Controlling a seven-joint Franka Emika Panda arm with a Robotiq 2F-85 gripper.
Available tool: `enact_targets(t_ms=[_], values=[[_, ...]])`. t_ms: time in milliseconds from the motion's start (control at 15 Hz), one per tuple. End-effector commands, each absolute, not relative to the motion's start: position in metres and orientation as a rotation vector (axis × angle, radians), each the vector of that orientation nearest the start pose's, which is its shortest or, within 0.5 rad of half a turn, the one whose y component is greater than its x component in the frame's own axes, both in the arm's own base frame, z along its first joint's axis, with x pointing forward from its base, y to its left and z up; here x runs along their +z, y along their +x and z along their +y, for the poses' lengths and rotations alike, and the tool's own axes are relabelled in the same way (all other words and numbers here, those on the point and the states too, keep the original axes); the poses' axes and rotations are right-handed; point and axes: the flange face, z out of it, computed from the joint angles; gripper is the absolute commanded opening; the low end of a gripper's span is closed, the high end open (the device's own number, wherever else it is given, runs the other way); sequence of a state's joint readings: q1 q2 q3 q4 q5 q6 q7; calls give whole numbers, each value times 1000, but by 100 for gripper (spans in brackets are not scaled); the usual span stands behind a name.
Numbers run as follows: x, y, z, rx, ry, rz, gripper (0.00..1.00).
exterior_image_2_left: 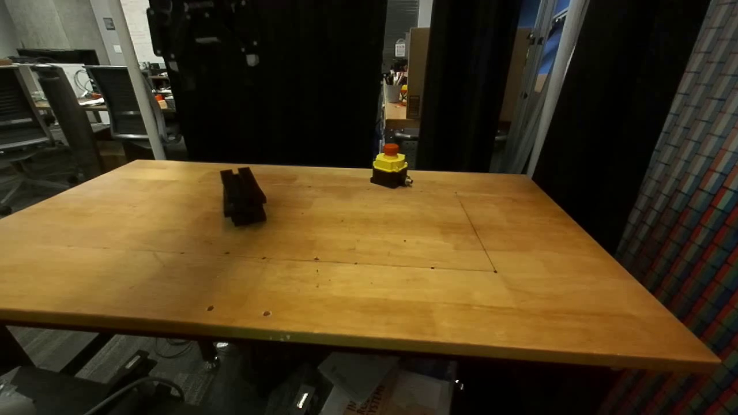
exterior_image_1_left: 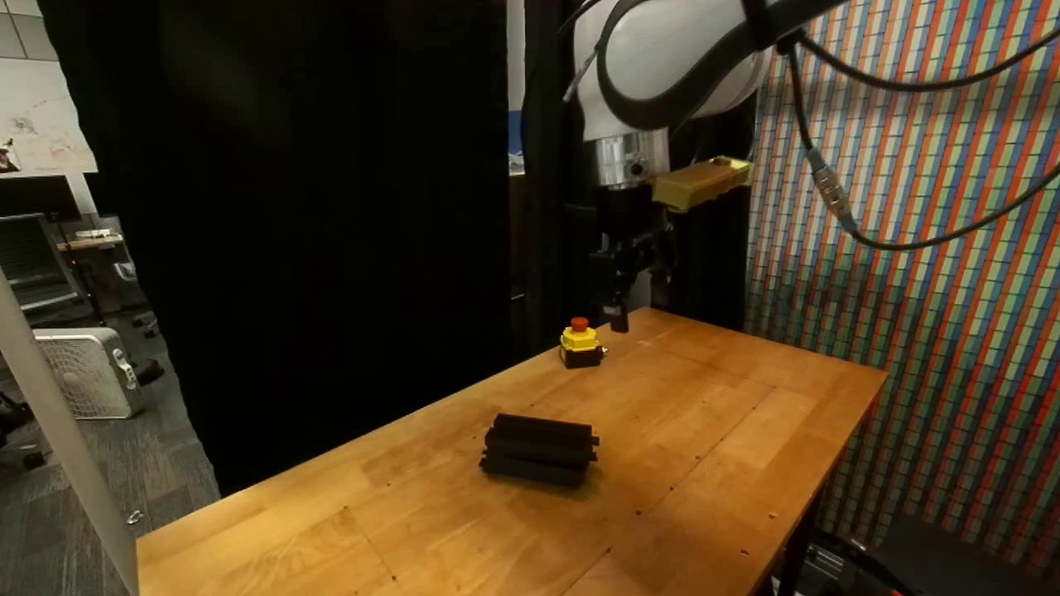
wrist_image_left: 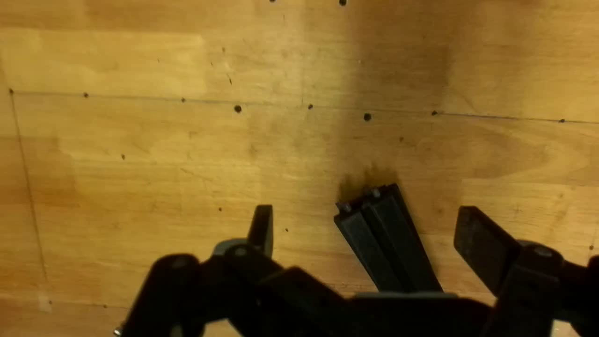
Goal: Arrange the black objects together
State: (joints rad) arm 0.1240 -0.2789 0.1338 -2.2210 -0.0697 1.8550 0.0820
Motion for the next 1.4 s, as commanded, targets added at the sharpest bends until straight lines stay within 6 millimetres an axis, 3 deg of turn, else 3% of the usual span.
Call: enact_targets(t_ms=[0,333,533,933,1333], values=[[524,391,84,127,-3221,-100,100],[560,336,46,69,-3114,48,100],[568,309,32,13,-3079,72,100],[557,245,22,12,-3122,47,100],[548,203,11,46,-3139,-26,100]])
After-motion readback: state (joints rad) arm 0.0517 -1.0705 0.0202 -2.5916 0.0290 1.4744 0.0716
